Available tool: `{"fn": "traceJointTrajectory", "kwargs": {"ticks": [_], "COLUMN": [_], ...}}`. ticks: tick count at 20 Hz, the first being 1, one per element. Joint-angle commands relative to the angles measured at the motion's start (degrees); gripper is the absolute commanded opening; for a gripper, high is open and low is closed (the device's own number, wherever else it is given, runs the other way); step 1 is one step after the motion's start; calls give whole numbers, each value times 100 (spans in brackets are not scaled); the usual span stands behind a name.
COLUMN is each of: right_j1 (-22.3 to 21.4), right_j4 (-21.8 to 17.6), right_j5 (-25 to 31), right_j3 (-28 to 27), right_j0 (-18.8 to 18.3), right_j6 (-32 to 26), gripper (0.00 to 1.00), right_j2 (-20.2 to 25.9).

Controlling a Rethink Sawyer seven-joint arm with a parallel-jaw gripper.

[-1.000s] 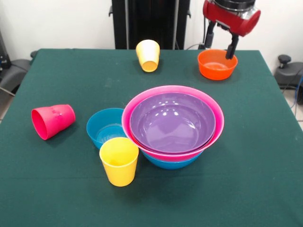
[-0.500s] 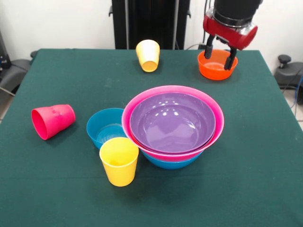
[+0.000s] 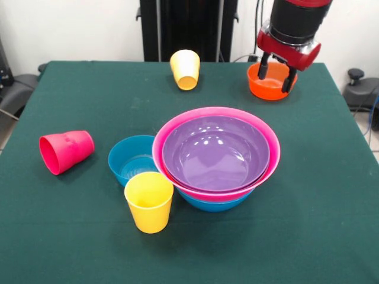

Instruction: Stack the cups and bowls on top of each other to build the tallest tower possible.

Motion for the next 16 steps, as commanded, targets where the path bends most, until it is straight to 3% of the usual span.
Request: {"fn": "traceJointTrajectory", "kwargs": {"ticks": [1, 11, 16], "right_j1": [139, 114, 371], "right_j4": [141, 388, 497], "right_j5": [-286, -207, -554], "right_j3": [438, 444, 442], "right_j0": [286, 581, 577], "right_j6": [978, 1185, 1092], "gripper": [100, 100, 100], "right_j2": [573, 542, 574]}}
